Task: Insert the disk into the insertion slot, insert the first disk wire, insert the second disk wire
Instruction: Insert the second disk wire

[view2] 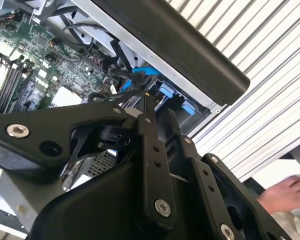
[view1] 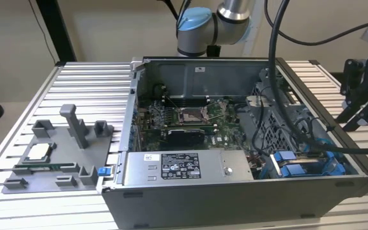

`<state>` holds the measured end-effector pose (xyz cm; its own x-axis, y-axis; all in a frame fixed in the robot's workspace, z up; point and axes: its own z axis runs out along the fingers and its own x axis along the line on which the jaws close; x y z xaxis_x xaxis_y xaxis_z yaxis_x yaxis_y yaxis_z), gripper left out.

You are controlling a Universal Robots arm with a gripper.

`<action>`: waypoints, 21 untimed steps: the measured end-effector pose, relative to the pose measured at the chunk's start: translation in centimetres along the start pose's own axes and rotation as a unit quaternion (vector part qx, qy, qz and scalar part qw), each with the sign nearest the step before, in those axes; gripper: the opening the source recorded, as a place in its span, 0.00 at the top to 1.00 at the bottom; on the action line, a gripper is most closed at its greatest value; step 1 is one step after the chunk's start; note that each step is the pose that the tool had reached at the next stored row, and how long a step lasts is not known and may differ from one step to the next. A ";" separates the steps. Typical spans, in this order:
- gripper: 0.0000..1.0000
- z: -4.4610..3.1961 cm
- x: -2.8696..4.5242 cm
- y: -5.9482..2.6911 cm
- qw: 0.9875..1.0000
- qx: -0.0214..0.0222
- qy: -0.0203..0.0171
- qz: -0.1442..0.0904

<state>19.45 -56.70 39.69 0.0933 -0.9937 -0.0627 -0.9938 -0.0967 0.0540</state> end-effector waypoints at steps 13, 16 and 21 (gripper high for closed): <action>0.00 0.96 -0.11 -0.07 1.000 0.008 -0.016 -0.009; 0.00 1.22 -0.18 -0.09 1.000 0.009 -0.023 -0.011; 0.00 1.55 -0.24 -0.12 0.999 0.011 -0.036 -0.015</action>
<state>19.46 -56.35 38.15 0.1191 -0.9837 -0.1348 -0.9919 -0.1240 0.0284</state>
